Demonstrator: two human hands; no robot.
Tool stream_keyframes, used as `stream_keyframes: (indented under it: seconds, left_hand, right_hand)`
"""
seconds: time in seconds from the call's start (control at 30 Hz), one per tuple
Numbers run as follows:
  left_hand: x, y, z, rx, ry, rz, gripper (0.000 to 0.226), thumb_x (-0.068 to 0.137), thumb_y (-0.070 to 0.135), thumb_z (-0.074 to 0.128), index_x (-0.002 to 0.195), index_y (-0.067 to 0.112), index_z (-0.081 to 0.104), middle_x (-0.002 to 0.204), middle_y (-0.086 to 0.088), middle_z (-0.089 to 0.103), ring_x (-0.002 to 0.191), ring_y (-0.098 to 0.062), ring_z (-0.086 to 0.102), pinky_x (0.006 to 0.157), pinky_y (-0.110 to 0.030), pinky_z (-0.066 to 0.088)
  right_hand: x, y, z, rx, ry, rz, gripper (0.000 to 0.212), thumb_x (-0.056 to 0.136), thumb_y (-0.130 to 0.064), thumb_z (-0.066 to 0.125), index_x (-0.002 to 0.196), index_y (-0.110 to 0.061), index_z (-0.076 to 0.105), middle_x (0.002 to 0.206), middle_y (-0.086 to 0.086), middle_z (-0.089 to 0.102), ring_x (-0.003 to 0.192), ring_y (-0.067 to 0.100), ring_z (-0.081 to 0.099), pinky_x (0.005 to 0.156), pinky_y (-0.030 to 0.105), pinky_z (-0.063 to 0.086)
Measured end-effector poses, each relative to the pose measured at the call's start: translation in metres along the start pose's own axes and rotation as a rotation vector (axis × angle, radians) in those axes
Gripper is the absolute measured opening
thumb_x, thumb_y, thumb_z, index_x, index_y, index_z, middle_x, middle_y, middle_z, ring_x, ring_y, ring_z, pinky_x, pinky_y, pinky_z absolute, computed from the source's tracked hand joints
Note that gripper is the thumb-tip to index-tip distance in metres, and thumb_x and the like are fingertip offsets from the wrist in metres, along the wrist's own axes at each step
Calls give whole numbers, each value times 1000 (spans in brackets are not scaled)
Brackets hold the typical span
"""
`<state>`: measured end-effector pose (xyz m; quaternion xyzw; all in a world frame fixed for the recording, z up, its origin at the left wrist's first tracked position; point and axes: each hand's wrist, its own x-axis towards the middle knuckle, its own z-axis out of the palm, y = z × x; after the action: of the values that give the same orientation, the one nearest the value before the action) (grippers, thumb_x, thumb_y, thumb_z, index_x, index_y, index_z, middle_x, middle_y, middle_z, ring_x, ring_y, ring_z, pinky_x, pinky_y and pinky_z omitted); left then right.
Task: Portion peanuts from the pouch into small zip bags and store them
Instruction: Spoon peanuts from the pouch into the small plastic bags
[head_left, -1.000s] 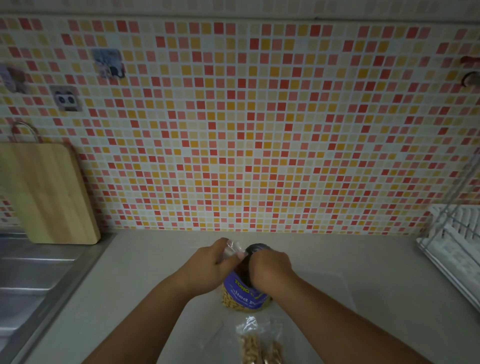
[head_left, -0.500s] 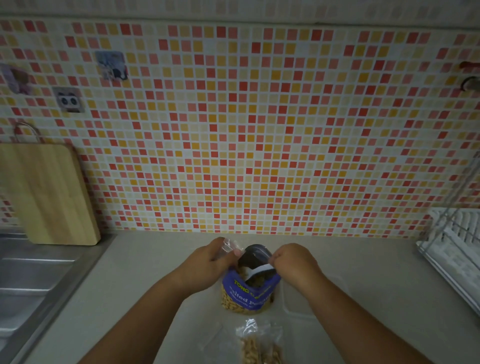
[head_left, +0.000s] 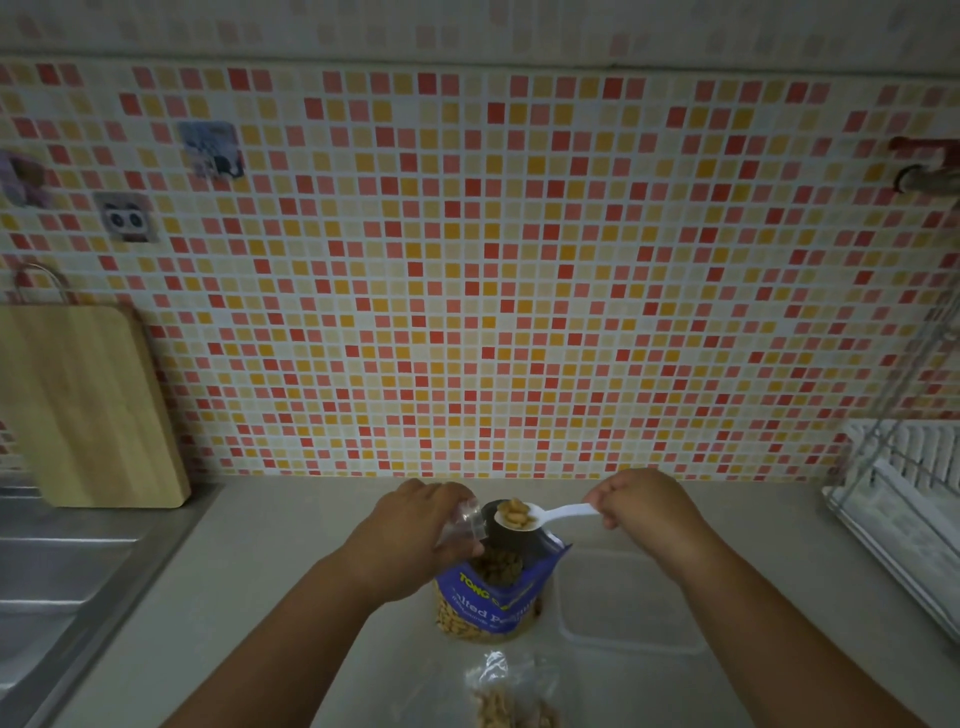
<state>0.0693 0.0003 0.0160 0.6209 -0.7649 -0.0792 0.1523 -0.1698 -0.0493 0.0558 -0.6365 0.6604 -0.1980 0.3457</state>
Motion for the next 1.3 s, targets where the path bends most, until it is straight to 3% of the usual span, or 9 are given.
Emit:
stream_keyframes:
  seconds: [0.07,0.27,0.43,0.6,0.73,0.83,1.03,1.13,1.3]
  left_hand:
    - [2,3,1,61,-11,18,57,84,56,53,132,28,39,130,5,52,116,-16,43,94,-31,36]
    - [7,7,7,156,-8,56,57,86,57,47,133,26,38,129,2,53,115,-19,43,95,-32,35]
    - [12,16,16,125,50,87,53,87,56,46,129,24,40,119,0,58,104,-19,48,83,-30,35]
    - [11,27,18,-151,147,18,47,91,48,46,128,20,42,117,-5,60,103,-22,53,85,-37,46]
    - [7,21,13,-392,179,-83,39,91,45,47,123,23,46,111,1,62,97,-16,59,84,-38,51]
    - [3,13,5,-467,218,-160,39,92,45,46,123,22,48,105,8,59,95,-12,60,85,-33,51]
    - [-2,10,3,-395,86,-199,35,93,46,43,115,21,51,105,2,63,92,-14,59,80,-30,48]
    - [-3,13,10,-469,-19,-246,35,93,48,42,111,19,53,98,-2,65,86,-15,61,78,-33,50]
    - [-3,13,14,-597,-13,-297,35,93,46,43,115,20,53,105,-3,65,93,-13,61,85,-33,51]
  right_hand:
    - [2,-1,-6,-51,22,-42,20,87,-12,55,94,-6,72,63,-5,58,62,11,53,67,24,47]
    - [3,-12,-9,-116,-30,-76,21,86,-13,55,94,-5,72,63,-5,58,57,7,51,58,20,44]
    - [-1,-42,2,-345,-89,-204,25,88,-17,50,94,-9,73,90,8,70,86,24,66,82,37,53]
    - [-26,-79,3,-677,-19,-569,23,93,-26,49,108,-27,67,113,-1,65,111,20,51,96,34,39]
    - [-35,-86,-14,-826,232,-794,25,90,-20,51,108,-32,65,100,-7,66,92,14,38,93,33,30]
    - [-28,-76,-20,-806,376,-732,23,87,-20,54,104,-27,67,93,-5,67,85,12,34,88,32,34]
    - [-12,-52,46,-1121,-80,-516,27,85,-24,55,108,-11,64,111,8,61,111,27,47,95,36,36]
    - [-6,-37,80,-1137,-103,-495,23,86,-22,56,105,-12,65,112,7,63,110,27,49,91,35,38]
    - [-2,-36,102,-967,-132,-396,28,88,-23,58,115,-15,58,123,8,57,118,29,47,100,37,34]
